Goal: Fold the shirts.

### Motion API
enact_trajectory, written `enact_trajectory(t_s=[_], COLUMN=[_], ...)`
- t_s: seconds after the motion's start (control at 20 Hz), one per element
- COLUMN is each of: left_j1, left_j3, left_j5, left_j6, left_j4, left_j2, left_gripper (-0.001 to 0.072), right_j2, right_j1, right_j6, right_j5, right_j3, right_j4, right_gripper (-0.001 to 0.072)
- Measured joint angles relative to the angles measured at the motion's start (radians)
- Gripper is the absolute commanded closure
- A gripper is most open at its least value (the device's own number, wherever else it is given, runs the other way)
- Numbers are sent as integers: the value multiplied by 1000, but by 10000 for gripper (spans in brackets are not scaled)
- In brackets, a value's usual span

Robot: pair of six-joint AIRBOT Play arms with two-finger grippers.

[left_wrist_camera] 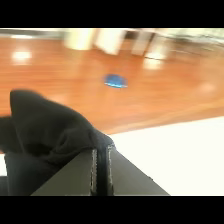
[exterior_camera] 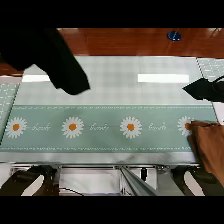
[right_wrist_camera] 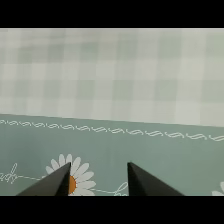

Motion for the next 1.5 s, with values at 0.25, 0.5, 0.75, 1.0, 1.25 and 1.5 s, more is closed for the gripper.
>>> enact_trajectory(t_s=[0.25,0.5,0.75,1.0,1.25,1.5], left_j1=[-289,-468,-554,-447,-168,105], left_j3=[-231,-531,-620,-623,-658,-914], left_j5=[134,255,288,113,-87,-64], left_j6=[-29,-122,-156,-126,-45,-42], left_j4=[-14,-16,-28,-27,47,-41], left_j2=[-1,-106,-332,-401,-219,-104], left_gripper=[686,685,235,200,201,201], right_j2=[24,29,13,-53,-105,-118], right_j1=[0,0,0,-24,-222,-274], right_j6=[3,26,43,61,84,97], right_j5=[-6,-38,-58,-63,-58,-110], right_j3=[0,0,-2,-4,-37,-254], right_j4=[-25,-48,-61,-158,-289,-183], right_gripper=[302,302,302,301,302,302])
